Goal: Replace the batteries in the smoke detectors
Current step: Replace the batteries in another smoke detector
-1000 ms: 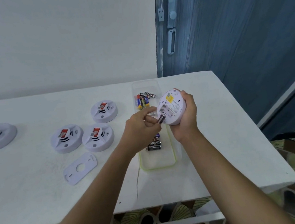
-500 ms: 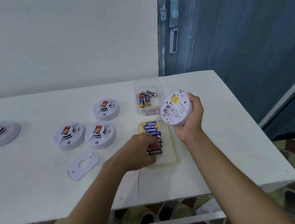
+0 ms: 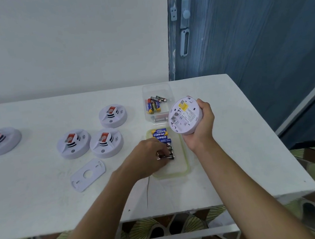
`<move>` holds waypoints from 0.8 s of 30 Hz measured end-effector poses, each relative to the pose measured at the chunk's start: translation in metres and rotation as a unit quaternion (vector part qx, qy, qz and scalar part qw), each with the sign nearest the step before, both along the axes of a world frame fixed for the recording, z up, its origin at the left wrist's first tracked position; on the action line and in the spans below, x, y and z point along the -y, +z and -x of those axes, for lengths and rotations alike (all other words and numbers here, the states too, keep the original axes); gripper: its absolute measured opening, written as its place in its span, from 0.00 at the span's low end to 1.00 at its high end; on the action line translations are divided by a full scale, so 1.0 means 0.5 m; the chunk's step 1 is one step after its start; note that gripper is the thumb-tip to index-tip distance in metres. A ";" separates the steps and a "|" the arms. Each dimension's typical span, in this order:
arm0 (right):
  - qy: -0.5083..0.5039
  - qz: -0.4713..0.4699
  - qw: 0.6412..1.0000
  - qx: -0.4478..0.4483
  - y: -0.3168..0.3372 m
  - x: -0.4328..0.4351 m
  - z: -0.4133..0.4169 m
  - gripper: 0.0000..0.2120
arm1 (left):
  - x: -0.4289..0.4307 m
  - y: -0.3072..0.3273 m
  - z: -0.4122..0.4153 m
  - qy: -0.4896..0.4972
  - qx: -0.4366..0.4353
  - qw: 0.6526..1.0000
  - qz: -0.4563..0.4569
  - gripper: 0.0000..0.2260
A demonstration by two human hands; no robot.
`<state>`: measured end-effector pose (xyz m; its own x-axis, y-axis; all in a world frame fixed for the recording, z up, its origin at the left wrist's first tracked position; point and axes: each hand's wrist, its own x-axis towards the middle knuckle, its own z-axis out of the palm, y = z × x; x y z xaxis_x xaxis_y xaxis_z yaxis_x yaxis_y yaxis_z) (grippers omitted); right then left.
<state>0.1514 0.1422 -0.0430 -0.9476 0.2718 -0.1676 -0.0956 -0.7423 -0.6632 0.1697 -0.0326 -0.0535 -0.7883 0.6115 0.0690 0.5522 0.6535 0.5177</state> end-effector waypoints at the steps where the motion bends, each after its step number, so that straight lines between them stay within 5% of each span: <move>1: -0.001 -0.001 1.000 0.001 0.000 0.000 0.000 0.14 | -0.001 0.003 0.002 0.002 -0.001 1.000 -0.006 0.04; 14: -0.031 -0.002 0.999 0.018 0.003 -0.027 0.031 0.12 | -0.063 0.080 0.124 0.147 -0.061 0.978 -0.133 0.05; 21: -0.055 -0.006 0.998 0.039 0.016 -0.064 0.074 0.11 | -0.115 0.059 0.263 0.199 -0.041 0.979 -0.010 0.11; 24: -0.053 -0.003 0.998 0.044 0.020 -0.076 0.089 0.11 | -0.131 0.046 0.305 0.193 -0.073 0.972 0.113 0.10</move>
<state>0.1070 0.1804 -0.0329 -0.8950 0.3709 -0.2476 -0.1139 -0.7271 -0.6771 0.0173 0.0329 -0.0305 -0.9539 0.2839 0.0970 0.2998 0.9145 0.2717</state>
